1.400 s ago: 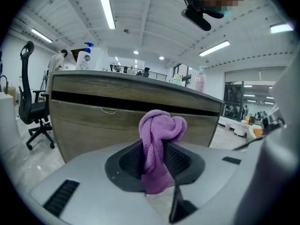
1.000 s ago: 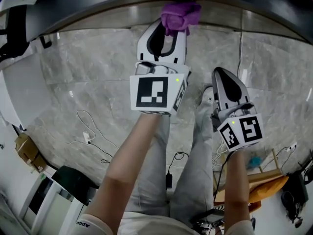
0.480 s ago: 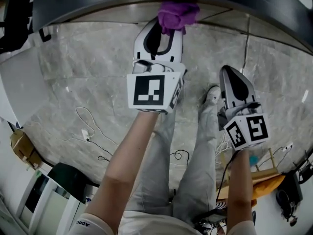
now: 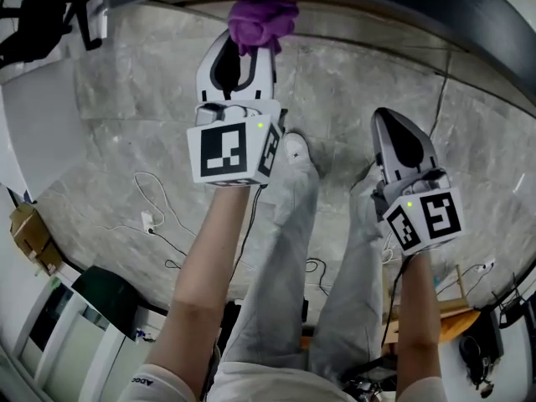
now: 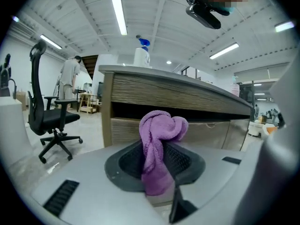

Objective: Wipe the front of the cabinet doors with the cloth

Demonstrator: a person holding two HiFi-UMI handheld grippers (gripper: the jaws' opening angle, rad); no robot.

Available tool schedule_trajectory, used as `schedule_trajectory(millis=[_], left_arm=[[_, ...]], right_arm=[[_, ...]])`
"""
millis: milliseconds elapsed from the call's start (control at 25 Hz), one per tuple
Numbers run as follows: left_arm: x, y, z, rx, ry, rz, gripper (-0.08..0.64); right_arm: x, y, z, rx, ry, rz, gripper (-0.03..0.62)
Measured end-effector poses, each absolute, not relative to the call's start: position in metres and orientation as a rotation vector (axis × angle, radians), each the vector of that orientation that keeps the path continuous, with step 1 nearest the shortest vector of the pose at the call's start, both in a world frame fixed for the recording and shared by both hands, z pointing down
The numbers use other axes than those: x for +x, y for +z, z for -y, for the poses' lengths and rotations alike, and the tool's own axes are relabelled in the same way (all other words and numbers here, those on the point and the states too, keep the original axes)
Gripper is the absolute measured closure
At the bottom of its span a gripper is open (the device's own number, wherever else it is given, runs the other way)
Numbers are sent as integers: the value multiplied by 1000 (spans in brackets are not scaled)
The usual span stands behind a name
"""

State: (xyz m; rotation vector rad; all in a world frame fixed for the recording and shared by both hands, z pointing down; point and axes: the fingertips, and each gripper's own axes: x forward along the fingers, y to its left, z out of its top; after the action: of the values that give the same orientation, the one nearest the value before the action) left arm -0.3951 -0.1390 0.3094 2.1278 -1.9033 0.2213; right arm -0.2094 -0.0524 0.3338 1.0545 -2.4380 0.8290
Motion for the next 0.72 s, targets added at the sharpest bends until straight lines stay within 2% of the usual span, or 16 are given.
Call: schedule_trajectory(millis=[200, 440, 720], left_arm=[[-452, 310, 135, 2041, 226, 2007, 456], [-472, 309, 131, 2022, 259, 2064, 456], [-418, 310, 109, 2061, 284, 2005, 456]], right_arm=[[-237, 334, 54, 997, 806, 2452, 565], [-252, 333, 56, 976, 821, 2486, 565], [-217, 333, 47, 981, 854, 2498, 565]])
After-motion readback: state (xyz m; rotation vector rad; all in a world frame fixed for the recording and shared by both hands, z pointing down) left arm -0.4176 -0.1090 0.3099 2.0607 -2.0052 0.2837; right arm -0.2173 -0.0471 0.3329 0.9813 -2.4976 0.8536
